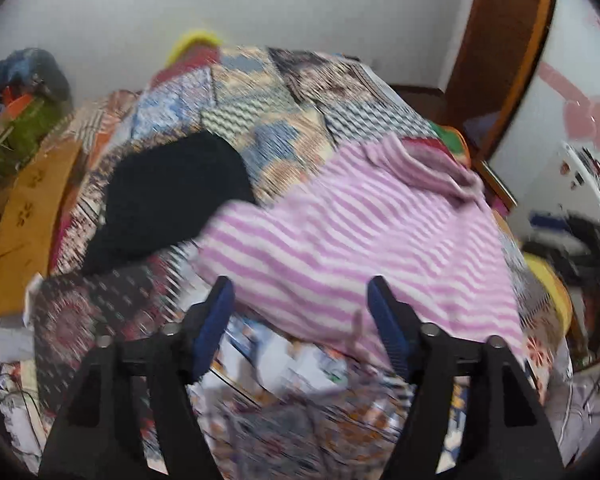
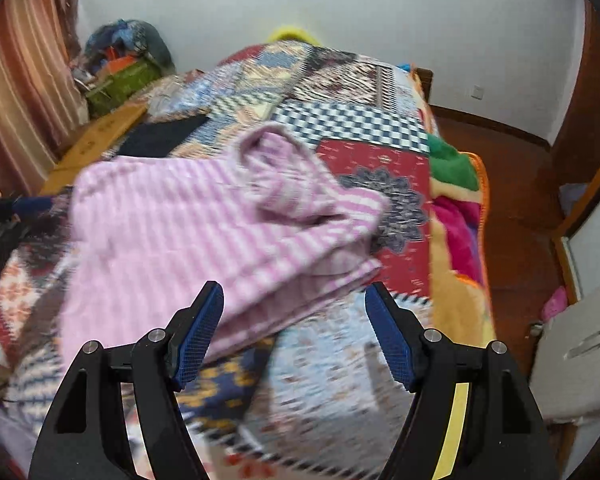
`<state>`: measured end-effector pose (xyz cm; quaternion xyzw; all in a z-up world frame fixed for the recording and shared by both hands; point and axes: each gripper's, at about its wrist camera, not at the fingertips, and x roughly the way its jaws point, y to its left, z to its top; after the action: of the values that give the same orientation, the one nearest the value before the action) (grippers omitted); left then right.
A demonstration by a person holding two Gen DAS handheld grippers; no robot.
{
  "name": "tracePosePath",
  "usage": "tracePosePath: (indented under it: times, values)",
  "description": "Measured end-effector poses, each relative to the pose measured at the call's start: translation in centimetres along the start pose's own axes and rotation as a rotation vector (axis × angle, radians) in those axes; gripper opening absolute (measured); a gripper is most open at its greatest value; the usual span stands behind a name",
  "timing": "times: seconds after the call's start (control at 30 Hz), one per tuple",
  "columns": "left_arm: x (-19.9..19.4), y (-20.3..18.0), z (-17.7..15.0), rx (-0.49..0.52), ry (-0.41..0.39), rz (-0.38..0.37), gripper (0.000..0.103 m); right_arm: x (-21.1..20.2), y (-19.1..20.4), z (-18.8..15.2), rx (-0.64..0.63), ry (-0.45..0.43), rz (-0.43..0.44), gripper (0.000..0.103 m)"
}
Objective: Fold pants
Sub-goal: 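Press and smooth the folded striped bundle with both open tools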
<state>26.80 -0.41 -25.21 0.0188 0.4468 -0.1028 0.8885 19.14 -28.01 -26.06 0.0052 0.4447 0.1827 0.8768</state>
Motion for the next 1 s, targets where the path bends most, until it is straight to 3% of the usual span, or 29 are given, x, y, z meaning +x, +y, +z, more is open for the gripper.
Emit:
tracePosePath:
  times: [0.07, 0.23, 0.37, 0.43, 0.53, 0.57, 0.67, 0.8, 1.0]
  values:
    - [1.2, 1.6, 1.3, -0.007, 0.006, -0.014, 0.091, 0.0, 1.0, -0.2, 0.018, -0.009, 0.037, 0.072]
    - [6.3, 2.5, 3.3, 0.058, 0.103, -0.028, 0.091, 0.7, 3.6, -0.6, 0.068, -0.016, 0.122, 0.075]
    - [10.2, 2.5, 3.1, 0.084, 0.173, -0.04, 0.091, 2.6, 4.6, -1.1, 0.088, 0.031, 0.161, 0.076]
    - [11.5, 2.8, 2.9, 0.047, 0.198, -0.089, 0.091, 4.0, 4.9, -1.5, 0.094, 0.073, 0.17, 0.076]
    - [12.8, 2.9, 2.3, -0.036, 0.235, -0.23, 0.08, 5.0, 5.1, -2.1, 0.093, 0.105, 0.167, 0.077]
    - [13.1, 2.7, 1.9, -0.046, 0.247, -0.24, 0.079, 5.0, 5.0, -2.2, 0.094, 0.101, 0.171, 0.078]
    - [12.4, 1.9, 1.2, -0.017, 0.221, -0.223, 0.072, 5.0, 4.6, -2.3, 0.096, 0.108, 0.177, 0.078]
    - [10.8, 1.6, 0.3, -0.051, 0.247, -0.25, 0.064, 4.7, 4.4, -2.6, 0.06, 0.107, 0.166, 0.078]
    - [6.3, -2.4, -2.6, 0.059, 0.221, -0.217, 0.056, 3.3, 2.8, -3.5, 0.014, 0.109, 0.117, 0.079]
